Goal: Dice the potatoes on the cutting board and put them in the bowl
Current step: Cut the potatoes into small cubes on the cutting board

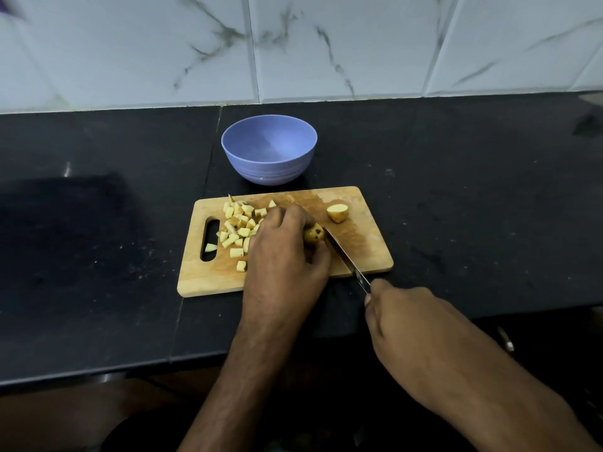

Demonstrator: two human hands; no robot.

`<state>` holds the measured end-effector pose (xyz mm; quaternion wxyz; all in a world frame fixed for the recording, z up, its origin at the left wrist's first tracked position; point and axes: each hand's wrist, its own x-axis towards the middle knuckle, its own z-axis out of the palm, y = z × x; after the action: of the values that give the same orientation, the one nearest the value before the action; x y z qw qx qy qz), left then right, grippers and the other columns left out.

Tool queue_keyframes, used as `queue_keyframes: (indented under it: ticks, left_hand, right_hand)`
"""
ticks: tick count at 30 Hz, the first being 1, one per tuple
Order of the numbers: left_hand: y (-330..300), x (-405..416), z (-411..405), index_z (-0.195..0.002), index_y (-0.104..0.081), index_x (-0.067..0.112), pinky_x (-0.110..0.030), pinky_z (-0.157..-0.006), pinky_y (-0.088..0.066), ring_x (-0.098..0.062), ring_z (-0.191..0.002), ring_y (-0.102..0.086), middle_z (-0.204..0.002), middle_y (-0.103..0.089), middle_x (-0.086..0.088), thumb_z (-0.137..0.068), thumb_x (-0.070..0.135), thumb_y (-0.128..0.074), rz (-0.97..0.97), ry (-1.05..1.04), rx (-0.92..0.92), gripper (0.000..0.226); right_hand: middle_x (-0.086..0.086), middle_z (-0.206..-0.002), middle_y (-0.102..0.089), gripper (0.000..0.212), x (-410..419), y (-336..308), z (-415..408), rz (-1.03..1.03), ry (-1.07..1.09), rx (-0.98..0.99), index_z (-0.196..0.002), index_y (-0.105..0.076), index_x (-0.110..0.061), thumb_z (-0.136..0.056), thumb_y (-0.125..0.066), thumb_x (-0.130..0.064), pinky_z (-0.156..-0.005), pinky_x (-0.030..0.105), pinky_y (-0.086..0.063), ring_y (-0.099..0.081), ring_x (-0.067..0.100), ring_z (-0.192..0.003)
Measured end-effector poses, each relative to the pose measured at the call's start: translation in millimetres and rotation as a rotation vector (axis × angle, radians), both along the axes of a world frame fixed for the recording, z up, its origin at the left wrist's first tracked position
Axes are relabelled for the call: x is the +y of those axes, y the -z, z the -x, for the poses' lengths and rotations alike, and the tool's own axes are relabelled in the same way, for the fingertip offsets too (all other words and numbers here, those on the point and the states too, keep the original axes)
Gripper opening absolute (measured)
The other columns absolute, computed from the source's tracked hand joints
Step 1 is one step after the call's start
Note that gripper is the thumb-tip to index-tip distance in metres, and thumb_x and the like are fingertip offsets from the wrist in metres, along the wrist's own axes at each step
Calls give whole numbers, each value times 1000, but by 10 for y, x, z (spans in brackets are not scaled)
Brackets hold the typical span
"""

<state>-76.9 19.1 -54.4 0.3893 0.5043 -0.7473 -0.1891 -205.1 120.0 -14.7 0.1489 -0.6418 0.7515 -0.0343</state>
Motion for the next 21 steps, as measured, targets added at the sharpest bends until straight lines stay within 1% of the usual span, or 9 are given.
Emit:
queue_keyframes:
  ticks: [3, 7, 10, 14, 16, 18, 21]
  left_hand:
    - [-3, 17, -12, -100, -58, 26, -44, -86, -52, -11, -90, -55, -96, -53, 11, -83, 24, -72, -4, 1, -4, 22]
    - [-22, 39, -16, -111, -53, 29, -45, -87, -50, -12, -92, -52, -102, -51, 10, -82, 27, -67, 8, 23, -74, 32]
    - [-46, 63, -15, -114, -48, 32, -41, -86, -46, -12, -94, -48, -103, -49, 10, -78, 35, -59, 10, 35, -155, 38]
    - [-94, 64, -29, -122, -49, 38, -37, -88, -38, -9, -103, -40, -112, -43, 12, -76, 41, -53, 1, 75, -190, 46]
    - [-119, 69, -39, -123, -49, 40, -38, -92, -33, -4, -109, -39, -114, -42, 20, -79, 36, -57, 2, 141, -160, 45]
    - [-128, 74, -49, -124, -47, 38, -40, -98, -29, -1, -115, -41, -114, -46, 26, -81, 26, -64, -22, 191, -98, 48]
    - [-112, 57, -54, -130, -40, 39, -37, -102, -24, 2, -118, -42, -113, -53, 23, -83, 22, -68, -55, 198, -60, 57]
  right_hand:
    - [-6, -76, -56, 15, 95, -8, -17, 8, 32, -5, -96, -41, -26, -106, -29, -30, -55, 23, -43, -56, 8, -63]
    - [-7, -75, -52, 17, 78, -43, -4, 53, 41, 48, -95, -39, -27, -105, -27, -33, -57, 27, -42, -52, 11, -63]
    - [-5, -80, -54, 21, -44, -33, 19, 94, 33, 95, -107, -49, -24, -105, -29, -30, -59, 29, -42, -56, 17, -70]
    - [-4, -85, -55, 20, -199, -17, 7, 51, 11, 79, -114, -52, -24, -104, -35, -28, -55, 26, -38, -56, 14, -73]
    - [-5, -83, -53, 20, -195, 2, -12, 71, 4, 92, -115, -51, -23, -104, -35, -27, -53, 25, -36, -54, 14, -71]
    - [-5, -81, -49, 19, -176, 15, -25, 80, 6, 94, -116, -49, -23, -104, -35, -27, -52, 25, -33, -52, 14, -69]
    - [-6, -79, -47, 19, -176, 21, -28, 55, 8, 94, -118, -47, -22, -105, -35, -28, -52, 24, -33, -50, 14, -68]
